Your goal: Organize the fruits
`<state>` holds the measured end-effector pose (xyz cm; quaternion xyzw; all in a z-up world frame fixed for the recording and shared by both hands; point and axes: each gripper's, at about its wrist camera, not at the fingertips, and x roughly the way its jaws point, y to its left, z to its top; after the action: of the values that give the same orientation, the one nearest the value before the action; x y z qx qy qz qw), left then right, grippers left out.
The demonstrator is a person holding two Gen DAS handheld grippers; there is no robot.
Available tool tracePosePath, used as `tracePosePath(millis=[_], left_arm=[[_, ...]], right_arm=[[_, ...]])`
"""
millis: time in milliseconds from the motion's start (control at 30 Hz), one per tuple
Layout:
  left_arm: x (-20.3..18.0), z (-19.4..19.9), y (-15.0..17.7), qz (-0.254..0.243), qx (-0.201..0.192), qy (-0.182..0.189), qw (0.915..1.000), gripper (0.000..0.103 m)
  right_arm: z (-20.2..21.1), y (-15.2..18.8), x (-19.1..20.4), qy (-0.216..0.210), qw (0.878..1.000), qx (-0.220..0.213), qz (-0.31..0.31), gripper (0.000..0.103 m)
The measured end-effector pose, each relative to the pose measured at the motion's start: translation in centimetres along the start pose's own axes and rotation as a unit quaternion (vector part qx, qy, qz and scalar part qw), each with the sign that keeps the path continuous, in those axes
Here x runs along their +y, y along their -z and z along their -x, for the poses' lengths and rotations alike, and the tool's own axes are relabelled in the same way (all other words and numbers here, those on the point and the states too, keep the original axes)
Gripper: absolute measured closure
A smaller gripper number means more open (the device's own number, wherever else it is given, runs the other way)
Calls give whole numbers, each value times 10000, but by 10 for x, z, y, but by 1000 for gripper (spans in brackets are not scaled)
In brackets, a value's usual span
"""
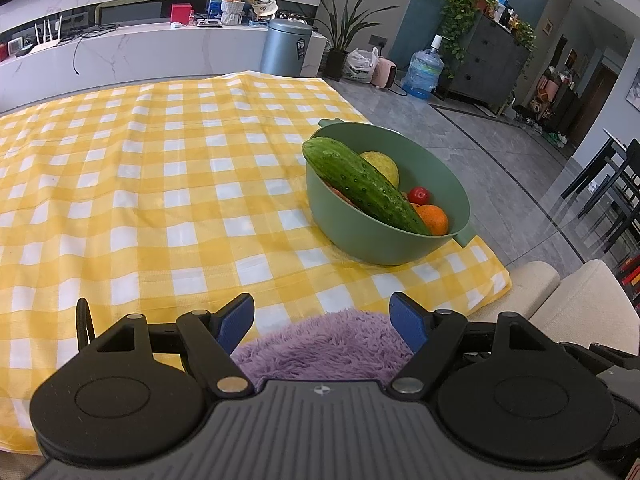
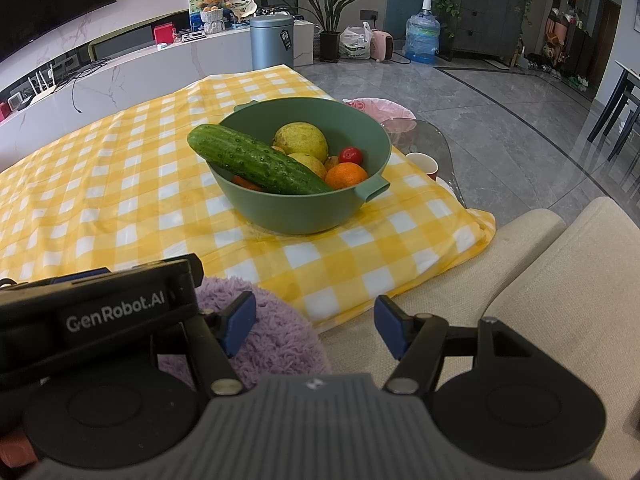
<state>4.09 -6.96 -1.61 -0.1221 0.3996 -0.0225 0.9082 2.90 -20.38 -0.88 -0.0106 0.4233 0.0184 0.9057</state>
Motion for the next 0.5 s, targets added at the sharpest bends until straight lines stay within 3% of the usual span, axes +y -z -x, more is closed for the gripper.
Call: tracePosePath(millis=[500], left_arm=[[0,0,0,-26,3,15,10000,13]], right_arm=[[1,0,0,0,10000,-3,0,40]])
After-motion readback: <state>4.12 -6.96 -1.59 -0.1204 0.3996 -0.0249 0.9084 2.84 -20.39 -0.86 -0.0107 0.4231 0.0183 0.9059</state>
